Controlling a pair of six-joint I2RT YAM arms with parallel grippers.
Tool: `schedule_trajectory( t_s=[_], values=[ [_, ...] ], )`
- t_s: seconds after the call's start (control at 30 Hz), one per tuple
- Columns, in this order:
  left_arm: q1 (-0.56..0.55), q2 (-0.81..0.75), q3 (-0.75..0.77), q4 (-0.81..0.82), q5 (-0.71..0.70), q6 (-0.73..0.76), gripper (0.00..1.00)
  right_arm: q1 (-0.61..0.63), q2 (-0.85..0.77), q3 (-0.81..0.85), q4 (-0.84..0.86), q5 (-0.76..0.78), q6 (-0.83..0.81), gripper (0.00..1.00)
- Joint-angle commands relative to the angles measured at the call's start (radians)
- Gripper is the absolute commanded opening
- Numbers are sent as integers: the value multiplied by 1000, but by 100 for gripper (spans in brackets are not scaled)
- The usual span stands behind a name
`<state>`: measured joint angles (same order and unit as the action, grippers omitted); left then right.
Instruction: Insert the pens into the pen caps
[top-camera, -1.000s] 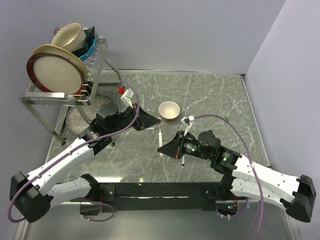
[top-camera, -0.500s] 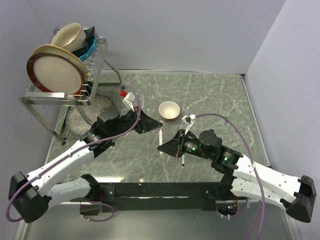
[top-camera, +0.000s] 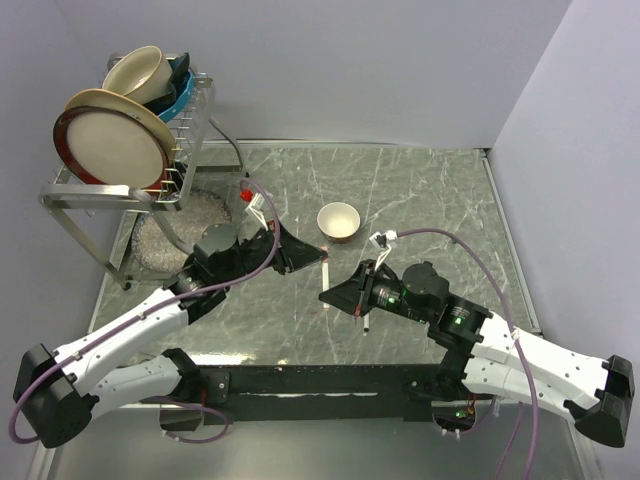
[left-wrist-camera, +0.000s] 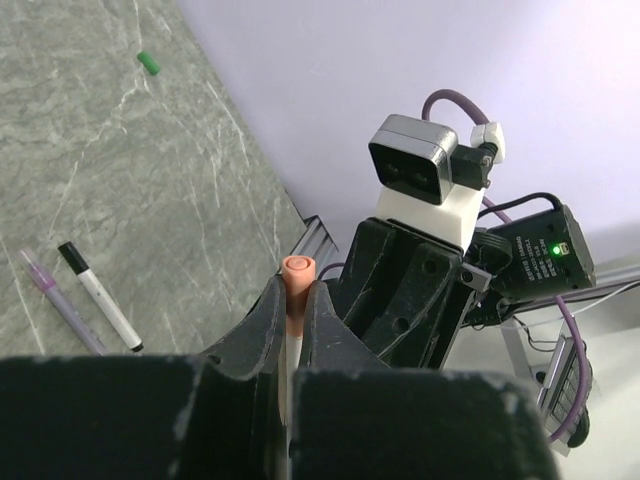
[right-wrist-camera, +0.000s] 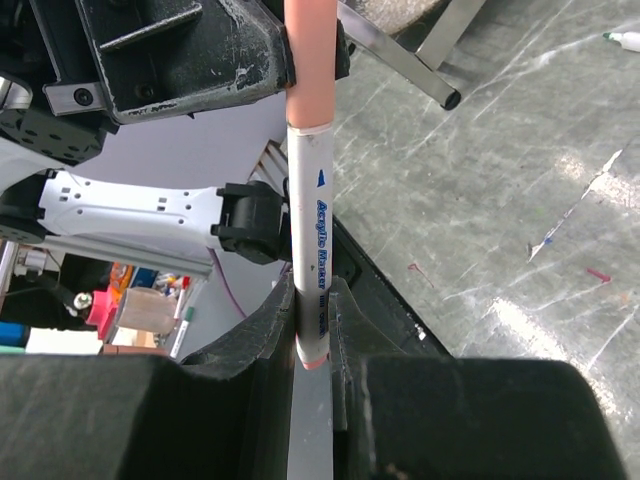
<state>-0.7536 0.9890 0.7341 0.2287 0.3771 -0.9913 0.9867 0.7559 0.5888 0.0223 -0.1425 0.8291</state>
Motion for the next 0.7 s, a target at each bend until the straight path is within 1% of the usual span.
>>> schedule_trajectory(
  t_s=[0.0,0.1,0.17,0.23,0.27,0.33,0.37,0.47,0.53,0.57,0.63,0.67],
  values=[
    [-44,-26,-9,47,26,-17,1,-8,-55,59,41,167,10,0],
    [-55,-35,-16,57,16,-12,3,-11,-85,52,31,222,5,0],
    [-62,-41,-22,72,19,-21,5,-11,-92,54,24,227,-8,0],
    [-67,-41,-27,99,29,-33,12,-13,-86,65,13,218,-36,0],
    [-69,-41,-29,107,31,-36,18,-13,-76,69,2,207,-54,0],
    [-72,-42,-30,126,37,-41,23,-11,-70,78,-5,187,-65,0],
    [-72,-44,-29,129,37,-41,28,-11,-67,78,-5,176,-73,0],
    [-73,-52,-21,132,34,-32,38,-11,-67,83,-5,159,-84,0],
    [-75,-52,-13,115,29,-14,41,-11,-67,88,-5,150,-87,0],
    [-75,-50,-4,106,26,-6,45,-11,-67,88,-4,146,-91,0],
    [-75,-41,4,89,31,11,48,-11,-63,98,-4,146,-97,0],
    [-75,-36,7,92,37,16,50,-11,-58,101,-1,118,-100,0]
  ],
)
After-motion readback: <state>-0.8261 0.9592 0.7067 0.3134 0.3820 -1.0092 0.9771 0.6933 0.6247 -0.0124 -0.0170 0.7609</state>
